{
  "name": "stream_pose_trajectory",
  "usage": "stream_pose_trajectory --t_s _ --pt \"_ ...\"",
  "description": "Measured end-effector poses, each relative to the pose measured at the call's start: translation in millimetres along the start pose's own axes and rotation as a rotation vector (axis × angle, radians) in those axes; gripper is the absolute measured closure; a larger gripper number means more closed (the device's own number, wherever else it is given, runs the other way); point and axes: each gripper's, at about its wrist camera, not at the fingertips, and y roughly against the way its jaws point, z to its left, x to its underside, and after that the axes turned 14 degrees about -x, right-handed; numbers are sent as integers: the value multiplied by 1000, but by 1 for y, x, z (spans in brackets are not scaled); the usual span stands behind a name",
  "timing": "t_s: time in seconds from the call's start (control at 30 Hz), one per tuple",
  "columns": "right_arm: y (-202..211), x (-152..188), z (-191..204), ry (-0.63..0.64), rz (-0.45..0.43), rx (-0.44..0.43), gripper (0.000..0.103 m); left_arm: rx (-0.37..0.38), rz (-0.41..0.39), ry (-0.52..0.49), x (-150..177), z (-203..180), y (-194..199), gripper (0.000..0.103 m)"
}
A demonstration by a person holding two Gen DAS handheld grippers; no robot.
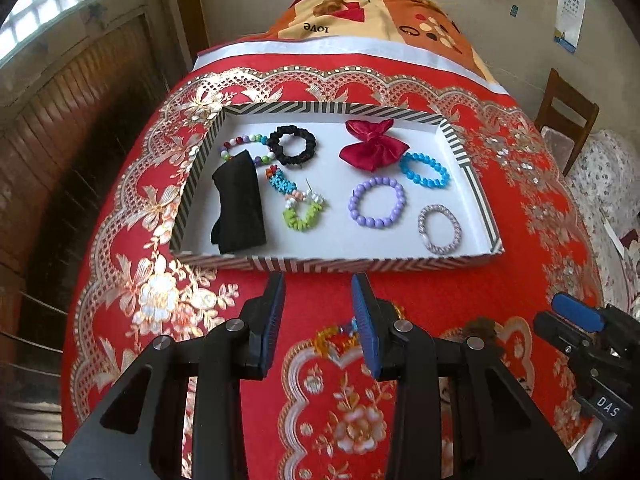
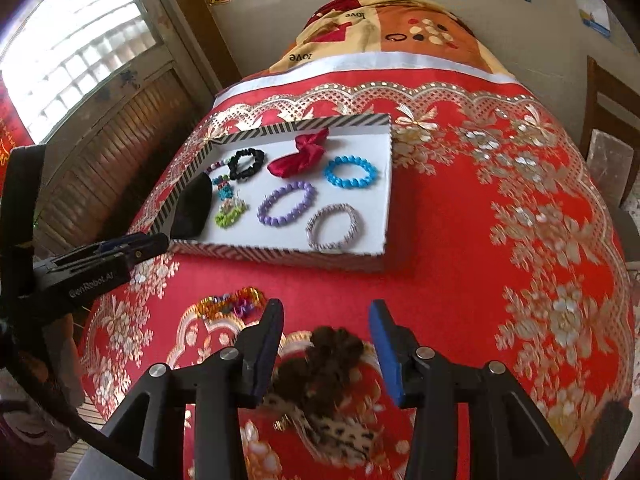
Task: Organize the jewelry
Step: 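Grasp the brown scrunchie with the right tool while the left tool grasps the amber bead bracelet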
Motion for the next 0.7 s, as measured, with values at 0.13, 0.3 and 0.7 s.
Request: stream_pose_trajectory --t_s 0.13,0.3,0.7 --pt "8 13 -3 0 5 6 61 14 12 9 11 0 5 67" --pt "15 31 -11 -17 19 12 60 41 47 24 24 -1 6 67" --pt "3 51 -12 -27 72 -5 60 60 142 88 39 16 -9 60"
